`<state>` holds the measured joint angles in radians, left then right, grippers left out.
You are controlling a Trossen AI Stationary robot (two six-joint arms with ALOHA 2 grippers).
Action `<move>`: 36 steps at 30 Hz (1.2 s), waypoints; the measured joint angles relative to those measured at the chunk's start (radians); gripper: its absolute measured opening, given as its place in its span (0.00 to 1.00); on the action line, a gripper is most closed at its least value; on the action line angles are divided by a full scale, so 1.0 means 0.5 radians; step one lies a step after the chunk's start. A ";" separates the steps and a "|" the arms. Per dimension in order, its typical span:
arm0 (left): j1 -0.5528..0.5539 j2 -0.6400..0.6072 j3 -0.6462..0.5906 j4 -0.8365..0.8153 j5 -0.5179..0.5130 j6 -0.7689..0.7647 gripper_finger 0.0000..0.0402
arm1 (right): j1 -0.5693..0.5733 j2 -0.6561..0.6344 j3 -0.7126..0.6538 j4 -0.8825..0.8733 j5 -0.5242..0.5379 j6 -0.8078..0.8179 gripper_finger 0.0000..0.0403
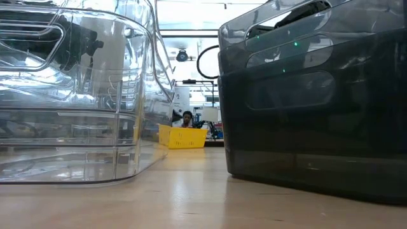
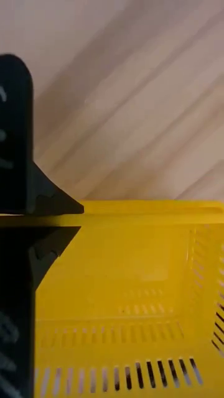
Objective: Stack baskets by color
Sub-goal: Stack the bottom right yellow bin into the top yellow bin, then stack the left yellow basket into the yellow bin
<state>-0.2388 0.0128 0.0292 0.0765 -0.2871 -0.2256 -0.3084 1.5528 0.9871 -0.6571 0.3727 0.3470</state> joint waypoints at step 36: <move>0.001 0.000 -0.002 0.089 -0.277 0.262 0.29 | 0.058 0.717 1.126 0.034 -0.650 -0.411 0.31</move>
<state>-0.2383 0.0128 0.0280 0.1211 -0.4258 -0.0945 -0.2793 1.9113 1.5498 -0.6402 0.0475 0.1414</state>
